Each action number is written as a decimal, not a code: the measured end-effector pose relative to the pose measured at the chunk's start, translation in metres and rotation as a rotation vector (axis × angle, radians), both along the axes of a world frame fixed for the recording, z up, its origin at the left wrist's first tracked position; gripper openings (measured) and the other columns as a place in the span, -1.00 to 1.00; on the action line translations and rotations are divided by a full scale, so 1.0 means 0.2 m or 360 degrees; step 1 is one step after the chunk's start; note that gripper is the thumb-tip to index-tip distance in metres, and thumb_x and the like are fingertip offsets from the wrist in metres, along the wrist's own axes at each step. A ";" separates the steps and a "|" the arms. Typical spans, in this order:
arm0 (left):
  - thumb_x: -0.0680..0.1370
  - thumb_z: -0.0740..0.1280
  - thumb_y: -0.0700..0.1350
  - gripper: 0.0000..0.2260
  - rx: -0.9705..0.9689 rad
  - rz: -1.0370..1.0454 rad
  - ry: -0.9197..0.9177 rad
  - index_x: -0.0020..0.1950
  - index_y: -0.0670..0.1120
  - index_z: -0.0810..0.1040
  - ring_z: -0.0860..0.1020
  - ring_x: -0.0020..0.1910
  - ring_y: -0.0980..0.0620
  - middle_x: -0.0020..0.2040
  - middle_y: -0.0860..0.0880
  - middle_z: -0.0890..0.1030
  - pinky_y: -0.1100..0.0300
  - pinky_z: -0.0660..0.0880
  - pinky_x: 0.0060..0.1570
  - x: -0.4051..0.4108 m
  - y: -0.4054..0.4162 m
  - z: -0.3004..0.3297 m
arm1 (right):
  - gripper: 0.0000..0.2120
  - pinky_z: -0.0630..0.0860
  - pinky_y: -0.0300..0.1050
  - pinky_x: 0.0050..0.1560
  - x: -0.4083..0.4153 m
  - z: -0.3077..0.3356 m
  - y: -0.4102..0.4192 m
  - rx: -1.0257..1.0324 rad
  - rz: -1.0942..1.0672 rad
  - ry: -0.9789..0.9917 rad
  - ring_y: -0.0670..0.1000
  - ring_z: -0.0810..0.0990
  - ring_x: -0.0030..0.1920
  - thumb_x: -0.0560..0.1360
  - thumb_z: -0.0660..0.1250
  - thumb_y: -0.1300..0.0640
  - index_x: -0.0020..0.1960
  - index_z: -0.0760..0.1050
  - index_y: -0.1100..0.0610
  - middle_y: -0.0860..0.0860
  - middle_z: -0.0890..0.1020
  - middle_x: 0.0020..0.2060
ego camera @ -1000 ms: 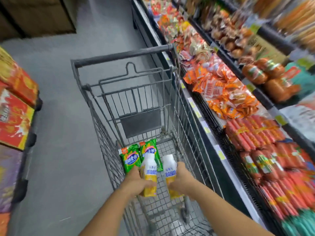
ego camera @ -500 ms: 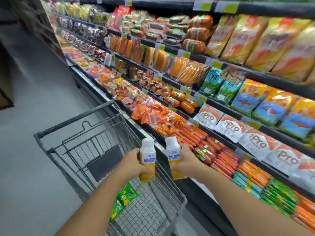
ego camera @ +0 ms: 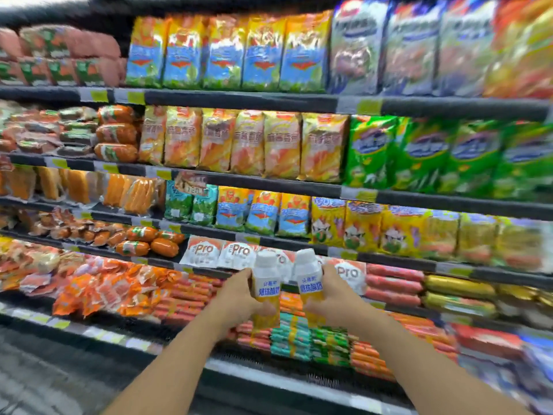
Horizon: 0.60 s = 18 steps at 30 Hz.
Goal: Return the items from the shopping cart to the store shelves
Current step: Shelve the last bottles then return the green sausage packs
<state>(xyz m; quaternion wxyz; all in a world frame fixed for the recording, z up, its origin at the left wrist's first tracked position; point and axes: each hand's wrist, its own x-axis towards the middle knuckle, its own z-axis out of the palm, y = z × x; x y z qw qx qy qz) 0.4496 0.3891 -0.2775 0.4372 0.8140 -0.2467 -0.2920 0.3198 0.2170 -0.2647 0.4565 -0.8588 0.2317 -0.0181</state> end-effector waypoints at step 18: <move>0.27 0.66 -0.10 -0.38 -0.0191 -0.0814 -0.0258 0.26 0.07 0.49 0.61 0.07 0.11 0.09 0.11 0.65 0.12 0.59 0.05 -1.32 -2.09 0.24 | -0.58 0.48 -0.24 -0.13 -1.68 0.30 -1.64 -0.0059 -0.0891 -0.0284 -0.10 0.55 -0.02 0.43 0.42 0.22 0.20 0.34 -0.01 -0.03 0.58 0.01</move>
